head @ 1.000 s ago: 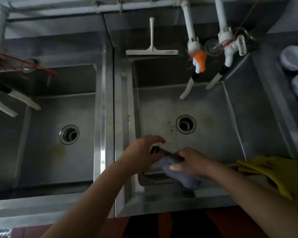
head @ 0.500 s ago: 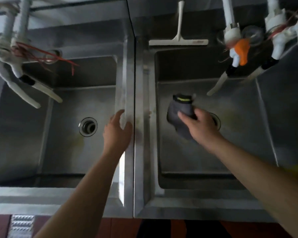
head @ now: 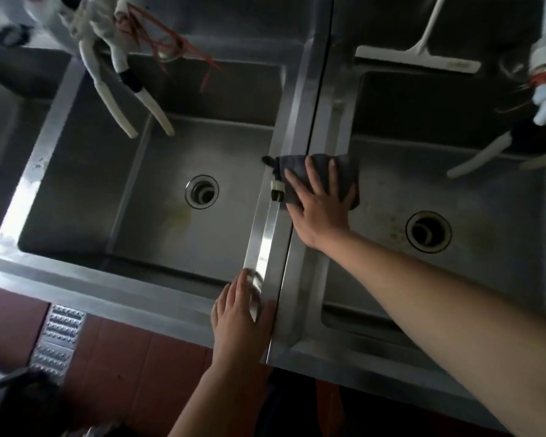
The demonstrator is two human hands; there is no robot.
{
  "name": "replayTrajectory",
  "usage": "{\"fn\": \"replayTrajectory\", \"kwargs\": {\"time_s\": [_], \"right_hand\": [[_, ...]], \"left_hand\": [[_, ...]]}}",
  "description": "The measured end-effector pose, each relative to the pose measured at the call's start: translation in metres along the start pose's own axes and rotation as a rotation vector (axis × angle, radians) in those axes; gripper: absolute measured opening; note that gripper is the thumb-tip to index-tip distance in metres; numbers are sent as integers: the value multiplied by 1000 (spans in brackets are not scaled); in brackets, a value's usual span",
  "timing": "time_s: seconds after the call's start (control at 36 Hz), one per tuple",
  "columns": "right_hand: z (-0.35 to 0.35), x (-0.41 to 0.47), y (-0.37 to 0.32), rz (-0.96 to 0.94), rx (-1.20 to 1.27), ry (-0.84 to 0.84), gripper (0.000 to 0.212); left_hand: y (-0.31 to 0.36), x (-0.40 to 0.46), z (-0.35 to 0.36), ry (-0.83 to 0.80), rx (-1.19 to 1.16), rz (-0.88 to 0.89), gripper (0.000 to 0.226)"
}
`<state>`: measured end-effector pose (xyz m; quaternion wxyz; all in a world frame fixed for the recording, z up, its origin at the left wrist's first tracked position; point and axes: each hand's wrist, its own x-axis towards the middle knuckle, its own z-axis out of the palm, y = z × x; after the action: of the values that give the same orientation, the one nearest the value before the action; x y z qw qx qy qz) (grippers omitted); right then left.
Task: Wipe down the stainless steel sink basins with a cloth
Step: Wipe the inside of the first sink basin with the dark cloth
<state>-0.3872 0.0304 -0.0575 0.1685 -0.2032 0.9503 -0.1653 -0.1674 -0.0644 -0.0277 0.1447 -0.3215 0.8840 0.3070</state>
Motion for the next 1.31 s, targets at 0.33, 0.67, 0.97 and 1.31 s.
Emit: {"fn": "replayTrajectory", "kwargs": {"time_s": [0.33,0.67,0.97,1.31], "right_hand": [[27,-146,15,-325,110,-160,63],[8,-209,35,-433,211,-532,43],[-54,-176,143,606,1569,-494,37],[-23,-89,197,923,1468,-54,14]], "left_hand": [[-3,4,-22,-90,-177,-68,47],[14,2,-36,51,-294,-101,47],[101,52,-20,-42,12,339,45],[189,196,14,13,418,445,76]]}}
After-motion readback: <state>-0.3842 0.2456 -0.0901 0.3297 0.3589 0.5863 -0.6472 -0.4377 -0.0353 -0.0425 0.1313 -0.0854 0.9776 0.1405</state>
